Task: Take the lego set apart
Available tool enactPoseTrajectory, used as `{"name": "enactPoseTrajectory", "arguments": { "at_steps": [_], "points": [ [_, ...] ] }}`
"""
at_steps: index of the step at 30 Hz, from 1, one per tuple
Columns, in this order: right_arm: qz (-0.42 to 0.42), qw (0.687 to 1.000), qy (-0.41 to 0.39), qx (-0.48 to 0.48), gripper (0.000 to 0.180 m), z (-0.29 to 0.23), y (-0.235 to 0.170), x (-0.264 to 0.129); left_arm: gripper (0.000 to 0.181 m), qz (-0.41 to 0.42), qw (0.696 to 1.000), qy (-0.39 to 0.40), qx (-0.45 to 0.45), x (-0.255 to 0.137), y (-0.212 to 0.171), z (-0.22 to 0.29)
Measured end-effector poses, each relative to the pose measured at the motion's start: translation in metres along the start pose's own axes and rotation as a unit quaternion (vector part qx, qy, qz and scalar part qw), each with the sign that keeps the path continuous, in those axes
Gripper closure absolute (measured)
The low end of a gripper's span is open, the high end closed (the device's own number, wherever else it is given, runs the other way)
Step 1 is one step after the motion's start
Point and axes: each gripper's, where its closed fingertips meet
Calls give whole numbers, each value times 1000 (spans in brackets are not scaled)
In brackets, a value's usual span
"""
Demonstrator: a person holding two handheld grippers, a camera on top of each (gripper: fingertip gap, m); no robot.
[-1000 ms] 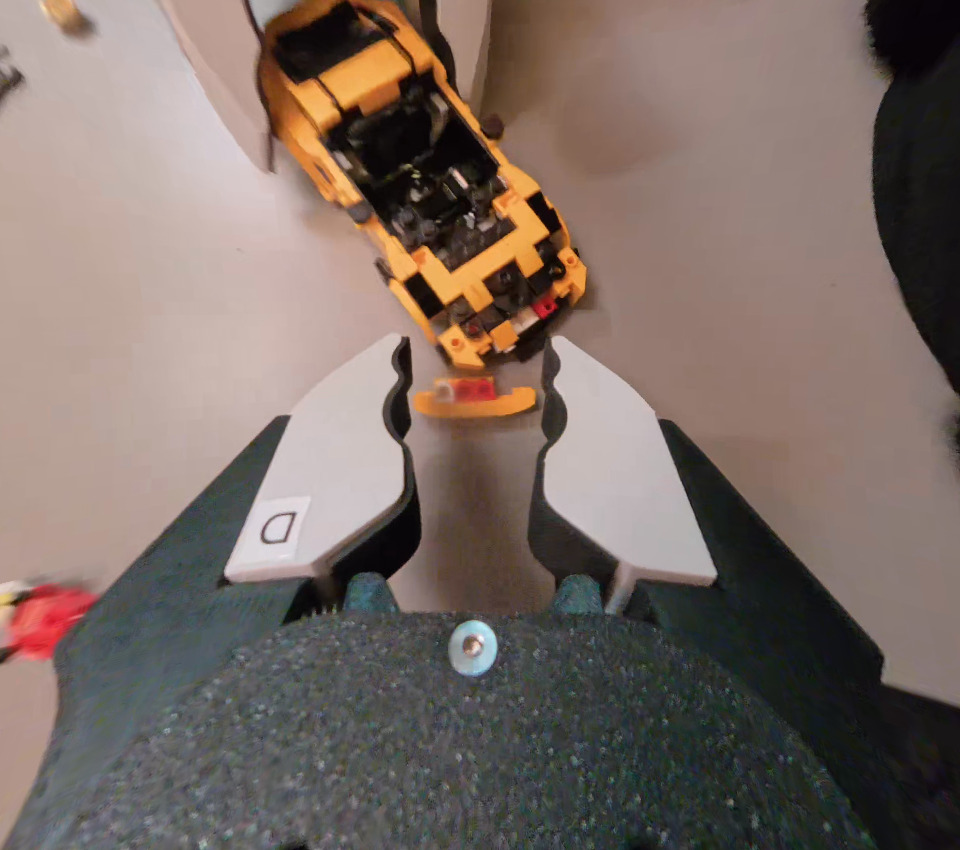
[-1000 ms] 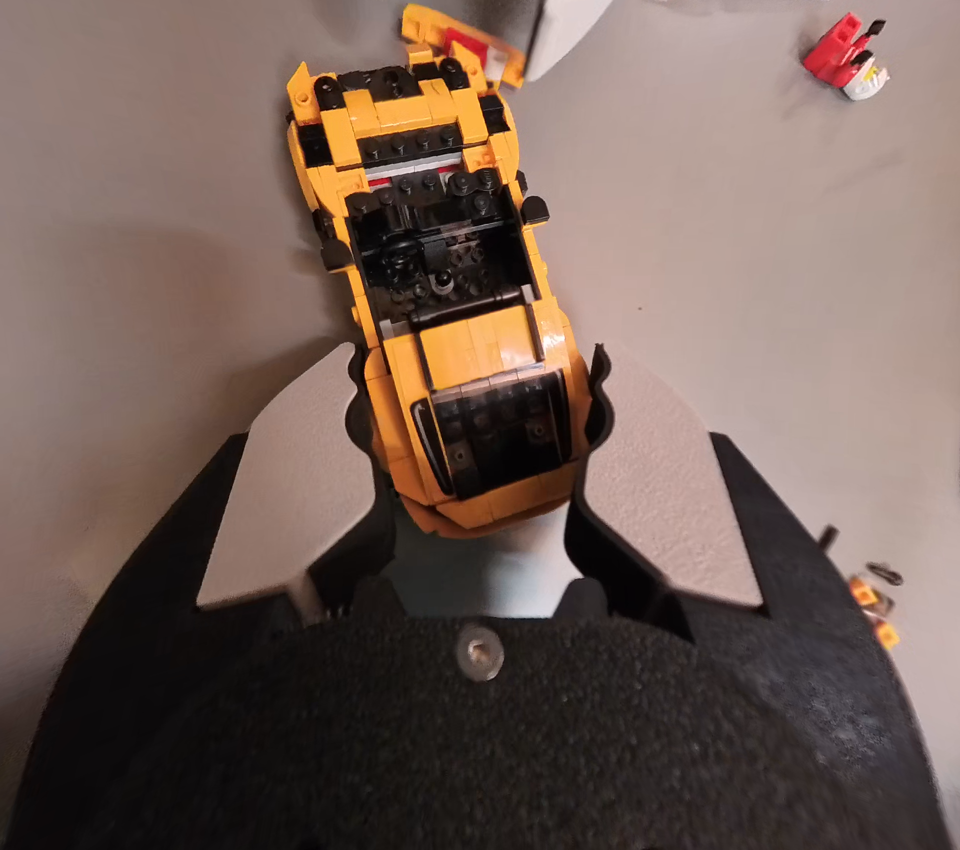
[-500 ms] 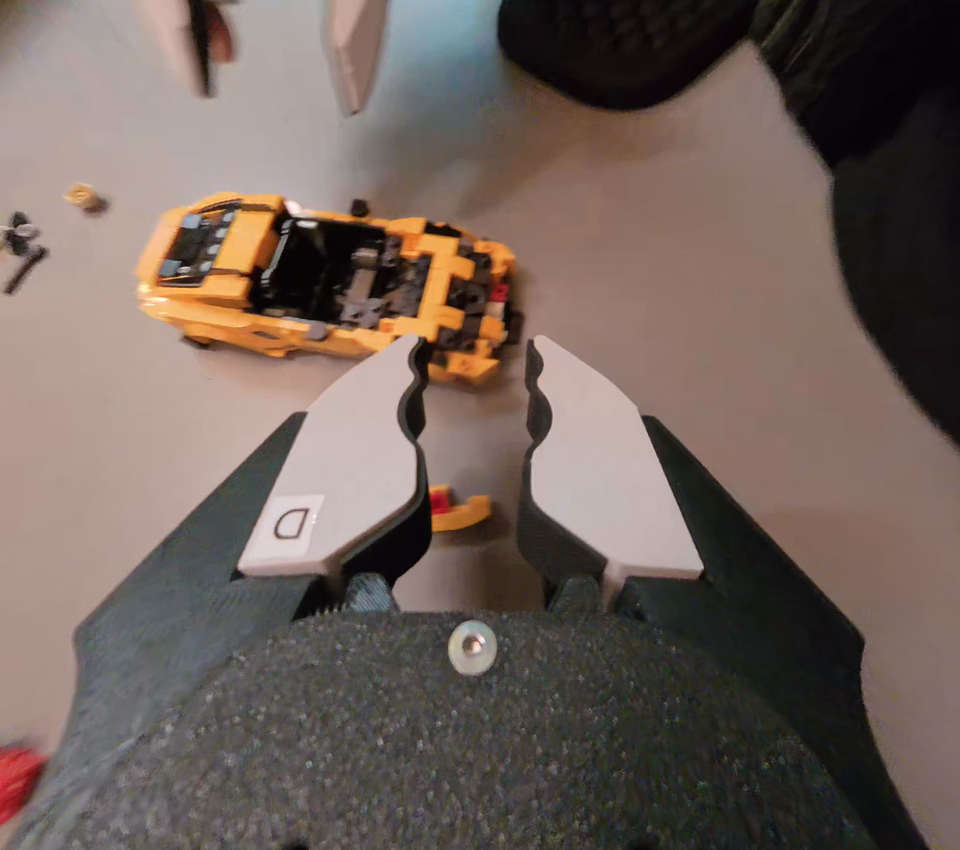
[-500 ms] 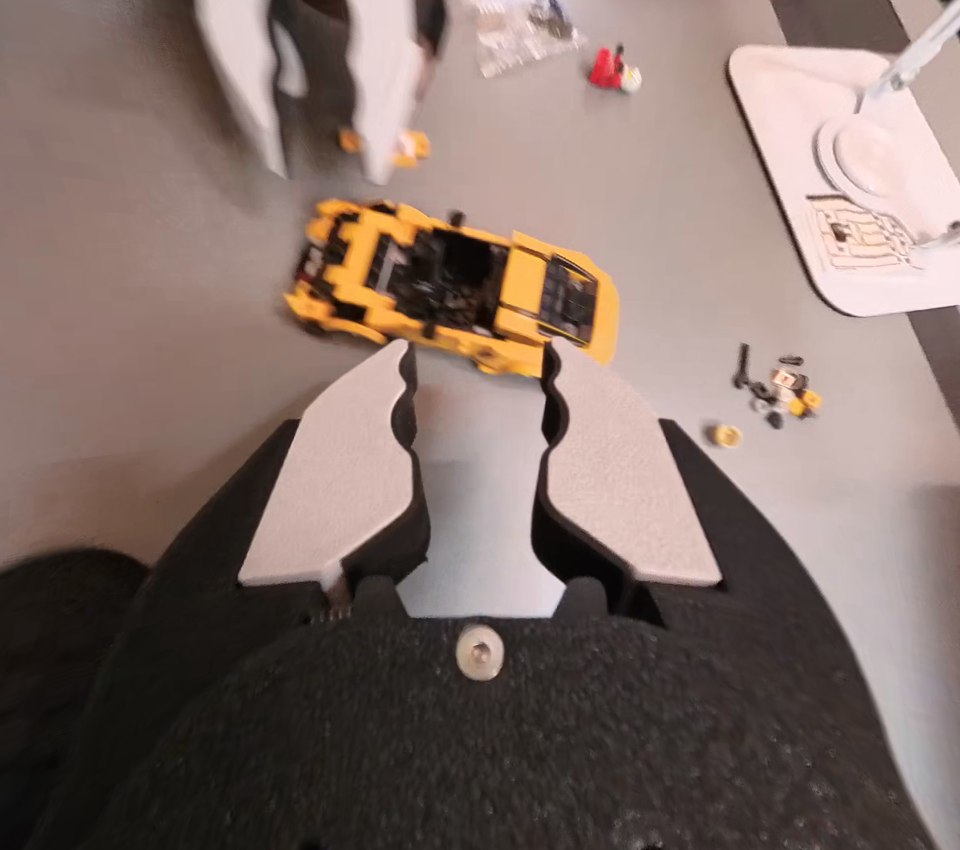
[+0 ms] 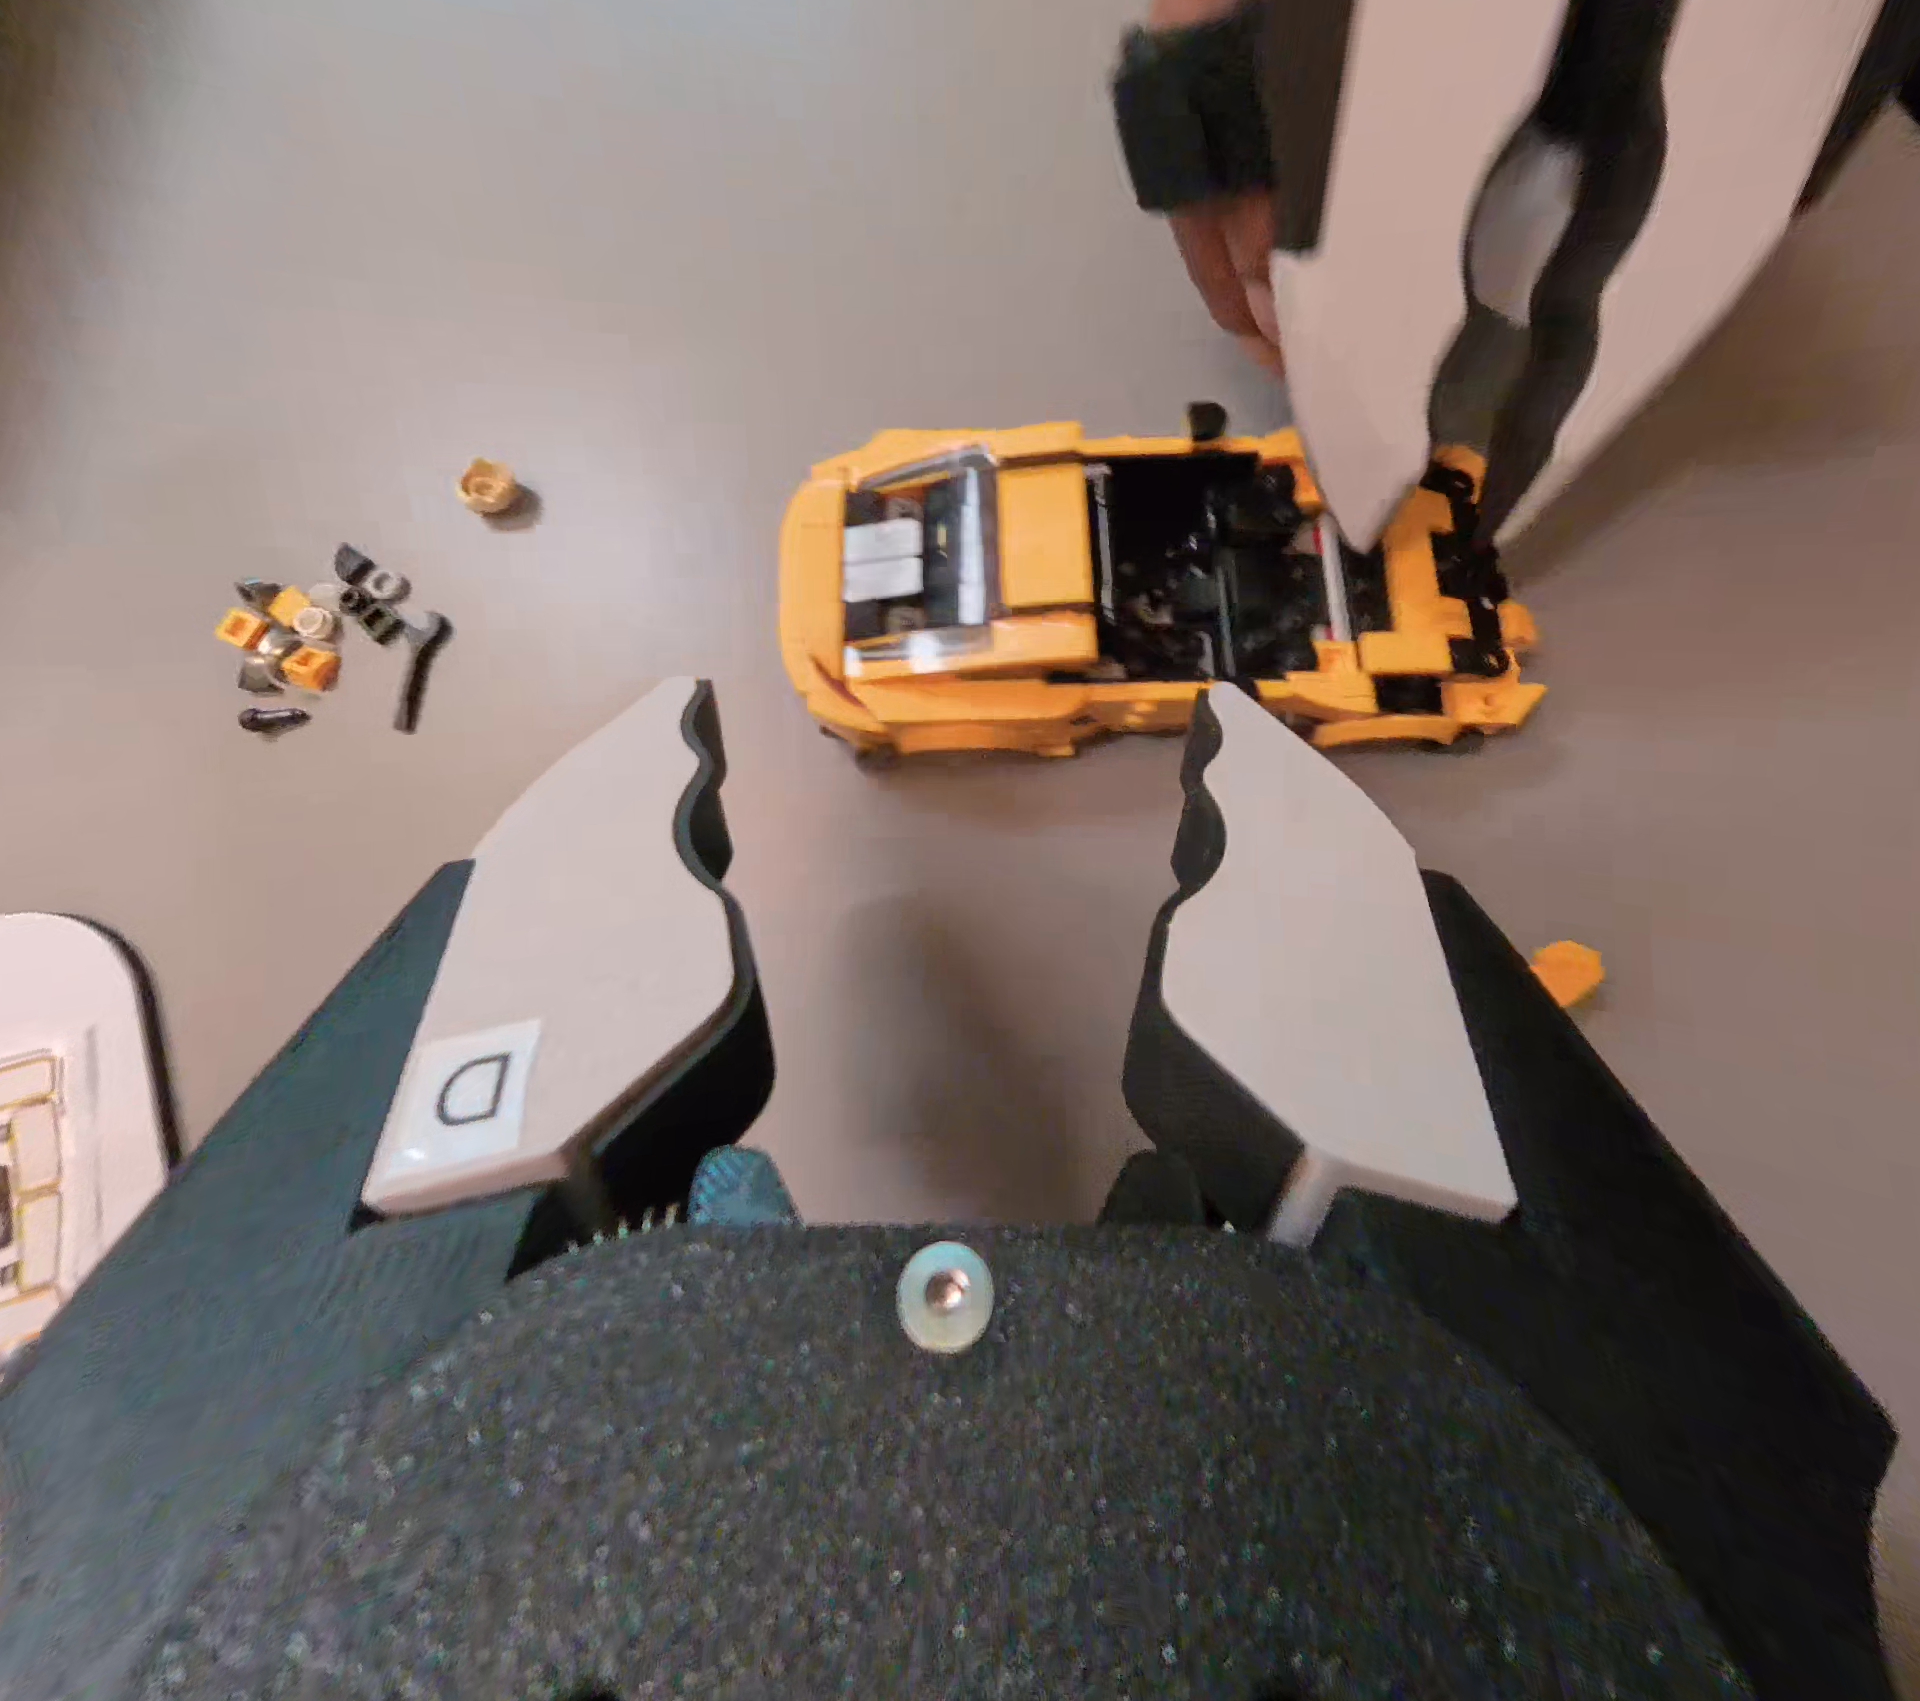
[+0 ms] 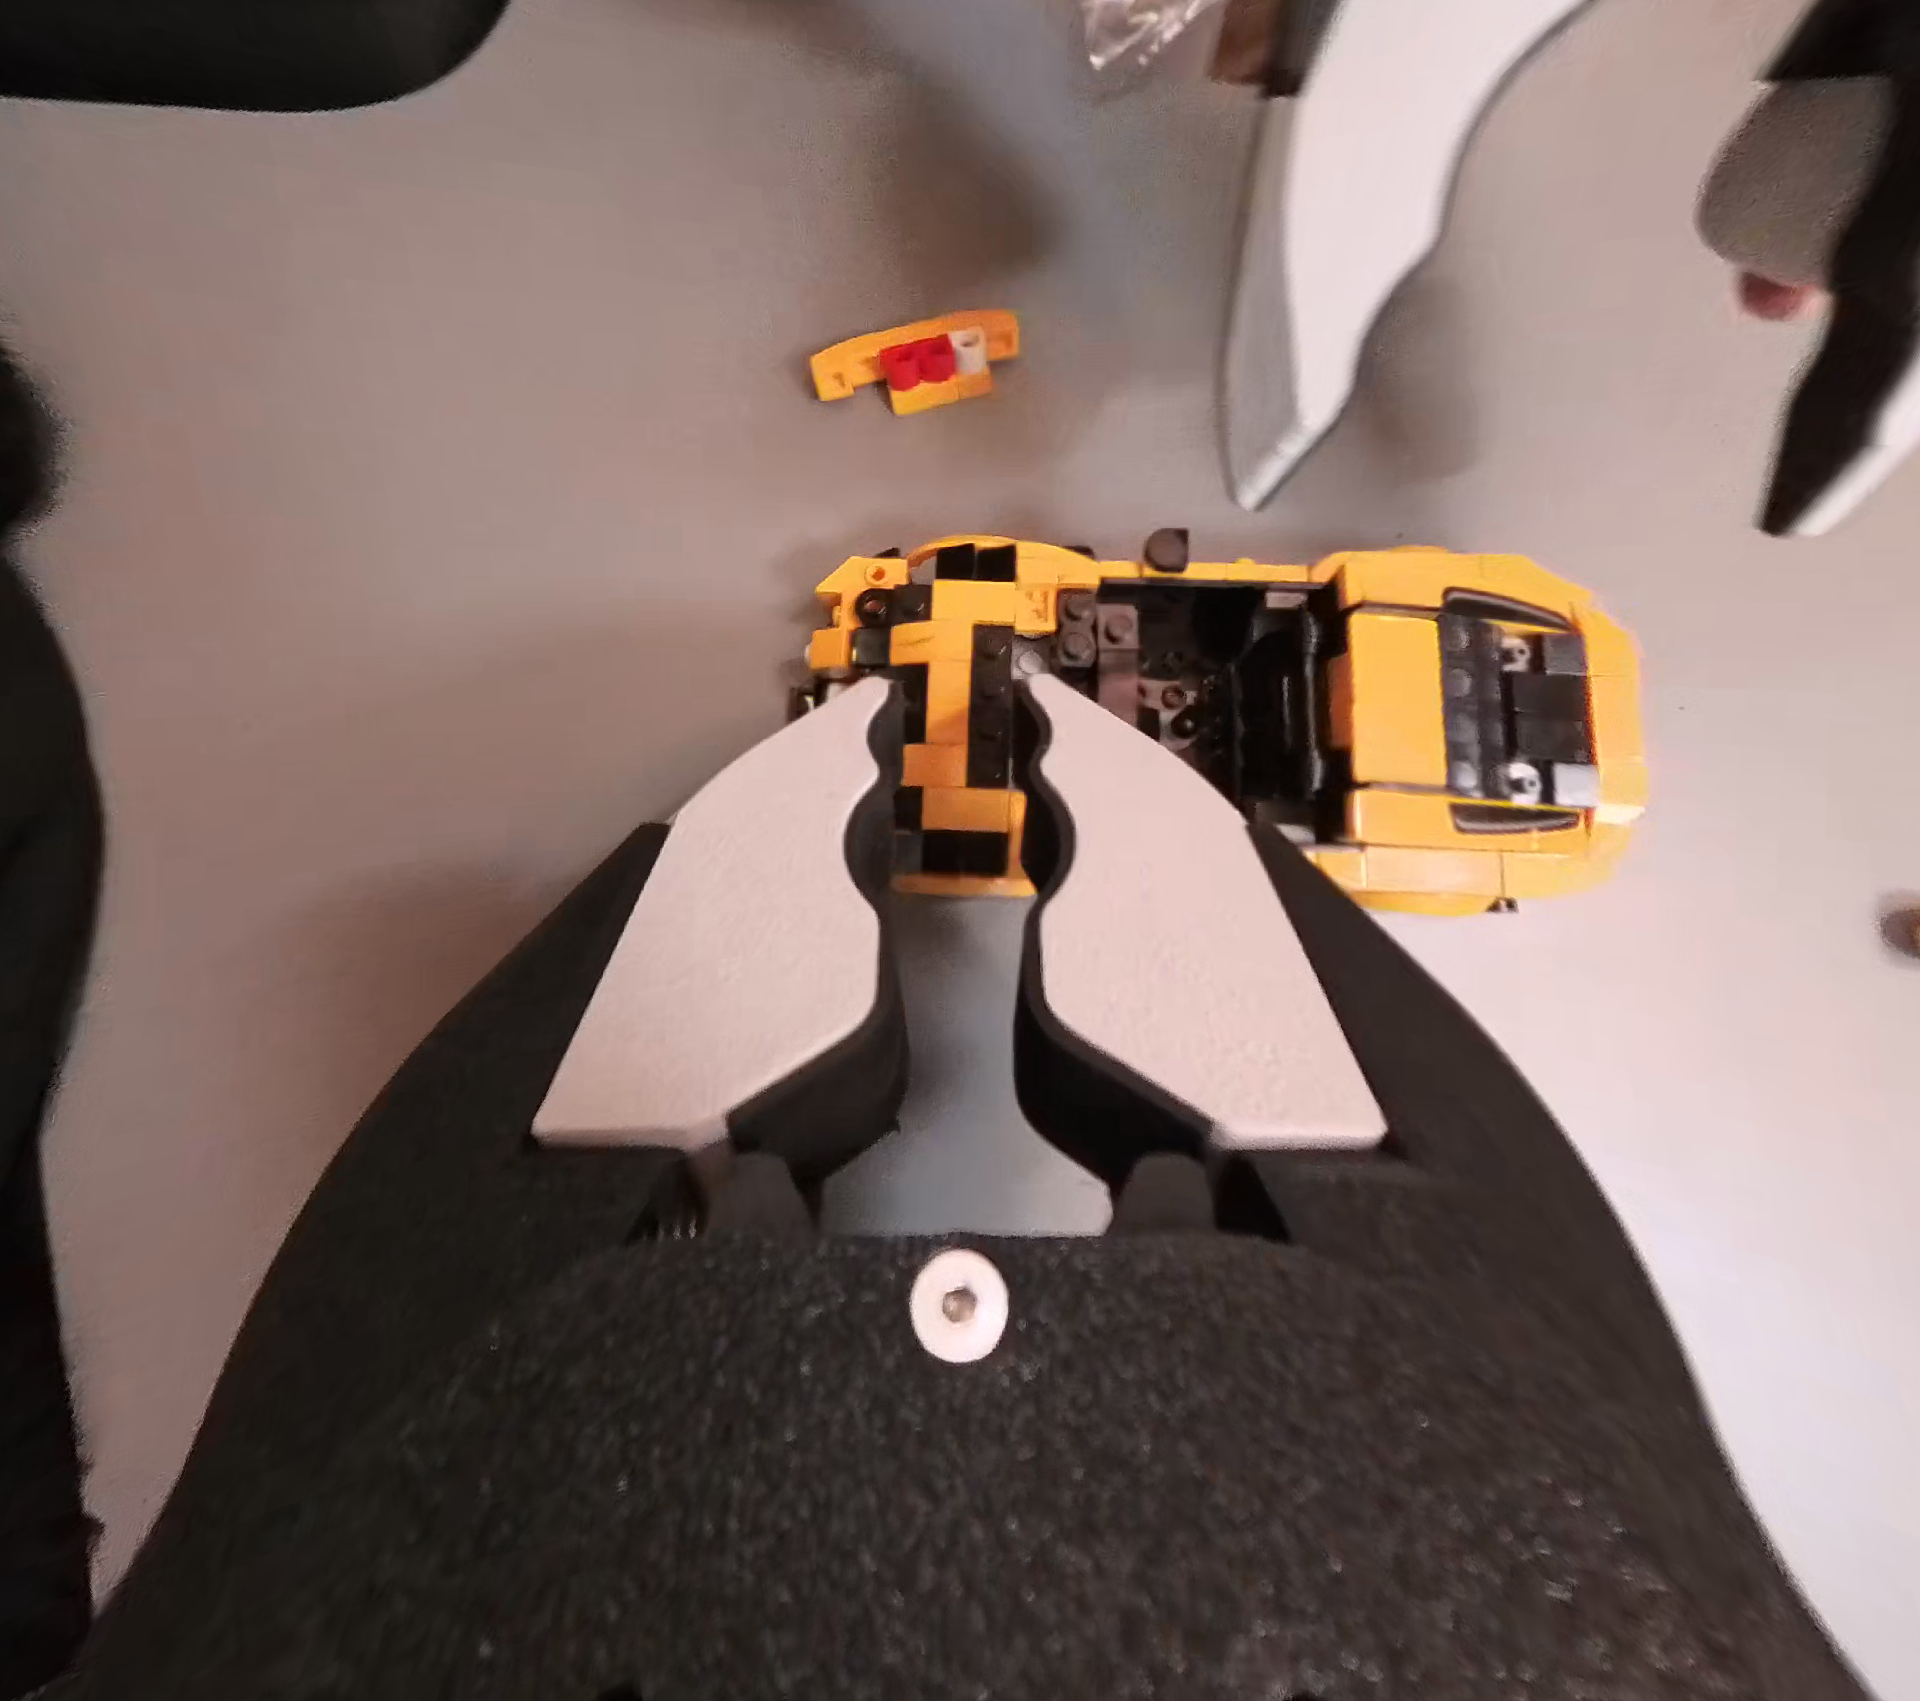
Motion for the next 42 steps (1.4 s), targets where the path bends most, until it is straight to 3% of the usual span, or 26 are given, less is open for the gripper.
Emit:
{"name": "enactPoseTrajectory", "arguments": {
  "at_steps": [1, 8, 14, 23, 42],
  "points": [
    [-10, 1000, 3, 0, 163, 1, 0, 2, 96, 5, 1000, -14, -13, 2, 3, -4],
    [-71, 997, 20, -30, 168, 0, -4, 7, 91, -24, 996, -77, -23, 33, 4, 8],
    [-110, 992, 42, -42, 166, 0, -4, 8, 97, -88, 995, -46, -13, 44, -11, 2],
    [-158, 983, 56, -79, 172, -3, -5, 7, 98, -123, 992, -25, -33, 41, -16, 3],
    [-253, 962, 76, -73, 173, -3, -5, 9, 98, -89, 995, -8, -48, 41, -15, 3]
  ]
}}
Point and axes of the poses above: each gripper's, where its closed fingertips meet, x out along the fingers, y out of its top, z = x × y across the jaws, and after that the axes turned 4 degrees about z, right-handed
